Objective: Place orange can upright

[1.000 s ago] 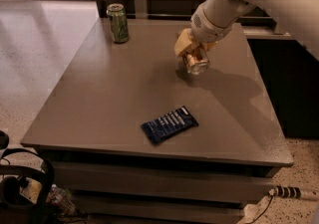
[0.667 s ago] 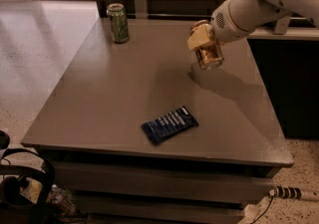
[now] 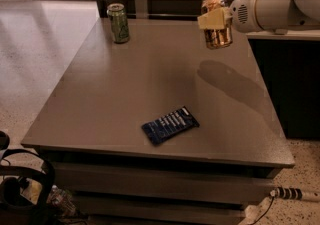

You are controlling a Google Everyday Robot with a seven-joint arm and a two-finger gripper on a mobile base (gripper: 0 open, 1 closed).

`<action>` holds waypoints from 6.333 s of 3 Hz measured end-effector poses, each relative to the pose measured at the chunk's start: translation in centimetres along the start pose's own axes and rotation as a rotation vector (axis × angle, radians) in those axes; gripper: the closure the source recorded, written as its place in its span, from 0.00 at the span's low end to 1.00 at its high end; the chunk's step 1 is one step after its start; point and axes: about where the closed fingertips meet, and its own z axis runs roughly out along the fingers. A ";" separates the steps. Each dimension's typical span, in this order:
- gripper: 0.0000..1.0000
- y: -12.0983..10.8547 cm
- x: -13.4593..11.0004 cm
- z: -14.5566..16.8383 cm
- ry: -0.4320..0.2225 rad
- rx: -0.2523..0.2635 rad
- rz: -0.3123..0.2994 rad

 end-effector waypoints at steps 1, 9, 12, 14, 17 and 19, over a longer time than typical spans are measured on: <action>1.00 0.4 -2.8 -0.3 -0.134 -0.043 -0.093; 1.00 4.2 -1.7 10.3 -0.359 -0.320 -0.363; 1.00 6.5 0.6 10.6 -0.384 -0.366 -0.315; 1.00 8.5 2.1 11.5 -0.427 -0.443 -0.242; 1.00 8.1 5.6 11.9 -0.346 -0.398 -0.175; 0.74 8.2 5.1 11.6 -0.346 -0.399 -0.175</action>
Offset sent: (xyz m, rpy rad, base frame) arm 0.0206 0.0492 0.0651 -0.1079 -0.4070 0.2987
